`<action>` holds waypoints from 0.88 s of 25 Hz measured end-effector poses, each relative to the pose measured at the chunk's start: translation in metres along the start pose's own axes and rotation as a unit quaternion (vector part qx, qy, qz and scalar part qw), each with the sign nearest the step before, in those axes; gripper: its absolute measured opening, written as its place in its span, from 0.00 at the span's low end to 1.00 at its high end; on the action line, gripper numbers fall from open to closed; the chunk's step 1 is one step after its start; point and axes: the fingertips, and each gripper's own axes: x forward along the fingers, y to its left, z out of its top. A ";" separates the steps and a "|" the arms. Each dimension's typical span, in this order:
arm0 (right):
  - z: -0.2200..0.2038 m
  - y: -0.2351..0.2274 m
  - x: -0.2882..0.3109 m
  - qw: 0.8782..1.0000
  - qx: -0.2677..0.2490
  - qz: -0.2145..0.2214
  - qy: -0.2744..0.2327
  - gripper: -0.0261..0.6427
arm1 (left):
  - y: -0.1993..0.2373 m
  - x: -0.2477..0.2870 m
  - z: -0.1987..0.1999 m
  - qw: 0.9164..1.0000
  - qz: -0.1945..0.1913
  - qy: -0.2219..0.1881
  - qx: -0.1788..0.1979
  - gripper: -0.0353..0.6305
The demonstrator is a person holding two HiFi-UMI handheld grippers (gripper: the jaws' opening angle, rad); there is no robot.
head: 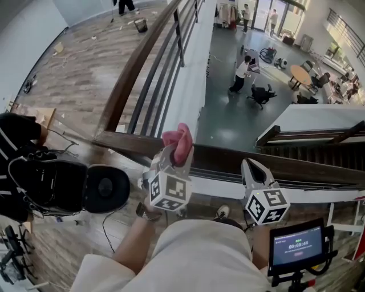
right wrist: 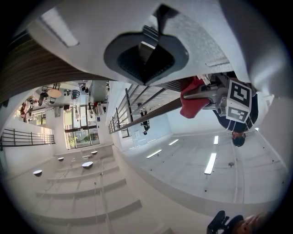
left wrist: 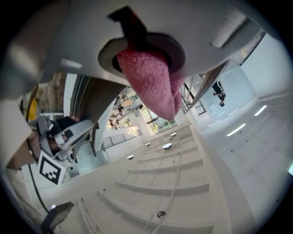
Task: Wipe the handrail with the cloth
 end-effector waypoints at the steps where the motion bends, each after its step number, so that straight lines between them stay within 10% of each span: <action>1: -0.001 0.000 -0.001 1.000 0.001 0.000 0.000 0.04 | -0.001 0.000 0.000 1.000 -0.001 -0.001 0.001 0.10; 22: -0.005 -0.006 -0.006 1.000 0.020 0.008 -0.015 0.04 | -0.023 0.013 0.011 1.000 -0.022 -0.006 0.021 0.10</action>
